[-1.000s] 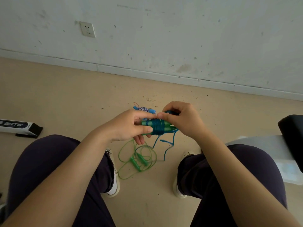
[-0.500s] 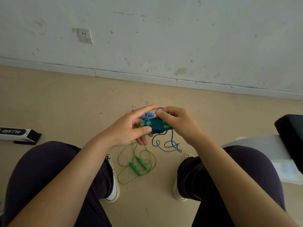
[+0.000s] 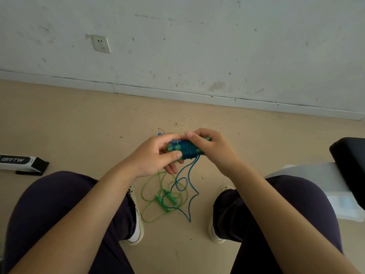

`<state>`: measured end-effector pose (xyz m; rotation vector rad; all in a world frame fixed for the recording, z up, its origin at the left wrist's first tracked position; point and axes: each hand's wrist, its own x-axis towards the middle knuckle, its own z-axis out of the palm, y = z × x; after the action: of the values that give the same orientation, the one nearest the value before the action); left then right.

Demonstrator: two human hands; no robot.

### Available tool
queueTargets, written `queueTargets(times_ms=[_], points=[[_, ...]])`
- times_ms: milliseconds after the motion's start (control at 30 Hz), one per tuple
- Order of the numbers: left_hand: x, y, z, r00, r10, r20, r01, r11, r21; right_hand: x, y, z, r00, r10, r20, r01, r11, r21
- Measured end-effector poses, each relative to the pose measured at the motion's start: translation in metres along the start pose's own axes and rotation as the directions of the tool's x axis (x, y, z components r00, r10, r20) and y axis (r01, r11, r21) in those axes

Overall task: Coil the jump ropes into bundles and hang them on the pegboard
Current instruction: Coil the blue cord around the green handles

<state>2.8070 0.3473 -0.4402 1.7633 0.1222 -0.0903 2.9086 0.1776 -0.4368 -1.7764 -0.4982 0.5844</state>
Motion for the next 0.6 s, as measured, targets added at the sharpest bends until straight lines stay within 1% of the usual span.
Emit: queueTargets(times_ms=[67,100,167,267,333,467,533,600], points=[[0.0013,0.0021,0.0005,0.999,0.004,-0.043,-0.008,0.997,-0.073,-0.0018,-0.0034,-0.0001,0.998,0.025,0.053,-0.035,0.981,0.189],[0.0020,0.0032,0.0002,0.998,0.006,-0.066,-0.013,0.994,-0.109,-0.0029,-0.0051,0.0007,0.996,0.015,0.088,-0.036,0.970,0.239],[0.0028,0.0051,-0.0002,0.996,0.004,-0.090,-0.018,0.988,-0.154,-0.0051,-0.0076,0.0033,0.992,-0.014,0.129,-0.013,0.979,0.204],[0.0016,0.0070,-0.0012,0.998,0.008,-0.067,-0.019,0.986,-0.165,-0.0076,-0.0089,0.0066,0.987,-0.034,0.155,0.012,0.990,0.141],[0.0002,0.0083,-0.0039,1.000,0.012,-0.028,-0.017,0.985,-0.173,-0.0085,-0.0098,0.0064,0.982,-0.029,0.187,0.007,0.993,0.119],[-0.0021,0.0073,-0.0075,0.996,0.003,0.094,0.015,0.983,-0.184,-0.0093,-0.0107,0.0050,0.975,0.028,0.219,-0.057,0.990,0.125],[-0.0014,0.0061,-0.0053,0.997,-0.010,0.074,0.023,0.983,-0.181,-0.0090,-0.0099,0.0050,0.978,0.043,0.204,-0.061,0.995,0.082],[0.0006,0.0056,-0.0027,1.000,-0.016,0.010,0.017,0.986,-0.168,-0.0082,-0.0090,0.0063,0.985,0.045,0.164,-0.055,0.997,0.058]])
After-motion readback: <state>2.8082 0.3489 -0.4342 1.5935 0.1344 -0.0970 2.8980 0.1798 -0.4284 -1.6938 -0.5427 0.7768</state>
